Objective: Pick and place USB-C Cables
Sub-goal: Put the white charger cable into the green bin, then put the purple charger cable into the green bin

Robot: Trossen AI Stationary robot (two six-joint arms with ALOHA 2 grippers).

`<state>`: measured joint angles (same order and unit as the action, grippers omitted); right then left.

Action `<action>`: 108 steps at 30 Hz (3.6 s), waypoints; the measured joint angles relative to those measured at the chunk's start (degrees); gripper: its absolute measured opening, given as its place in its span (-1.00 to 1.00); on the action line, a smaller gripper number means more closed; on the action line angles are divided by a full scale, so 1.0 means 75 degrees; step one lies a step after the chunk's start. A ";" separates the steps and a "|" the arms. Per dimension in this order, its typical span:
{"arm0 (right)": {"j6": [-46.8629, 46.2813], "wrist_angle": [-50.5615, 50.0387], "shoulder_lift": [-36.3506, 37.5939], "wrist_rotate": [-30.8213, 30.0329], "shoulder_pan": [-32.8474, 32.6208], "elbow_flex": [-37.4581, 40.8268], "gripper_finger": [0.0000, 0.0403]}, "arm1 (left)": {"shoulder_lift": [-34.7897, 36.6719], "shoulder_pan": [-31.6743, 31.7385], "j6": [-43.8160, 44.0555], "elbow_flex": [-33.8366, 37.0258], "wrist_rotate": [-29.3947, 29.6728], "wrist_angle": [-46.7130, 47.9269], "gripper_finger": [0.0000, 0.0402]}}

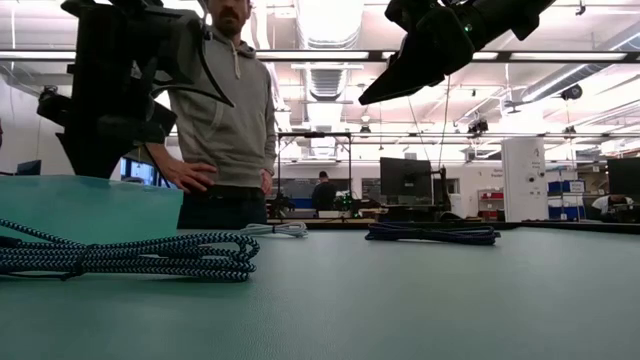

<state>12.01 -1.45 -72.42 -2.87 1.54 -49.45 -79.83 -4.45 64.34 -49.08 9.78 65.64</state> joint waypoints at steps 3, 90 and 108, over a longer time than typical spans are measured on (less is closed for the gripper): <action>0.0000 0.0000 0.0000 0.0002 0.0000 0.0000 0.12 | 0.0000 0.0000 -0.0017 0.0001 0.0023 -0.0085 -0.84; -0.5202 -0.2754 -0.2825 -0.1487 0.0029 -0.0017 0.12 | 0.2652 -0.0256 -0.7831 0.1355 0.1138 -0.8293 -0.59; -0.5118 -0.2640 -0.2844 -0.1324 0.0023 -0.0015 -0.54 | 0.2649 -0.0259 -0.7834 0.1361 0.1136 -0.8773 -0.59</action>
<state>-26.37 -21.26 -93.75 -12.80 1.72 -49.56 -59.96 -6.39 5.58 -38.87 18.31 -0.16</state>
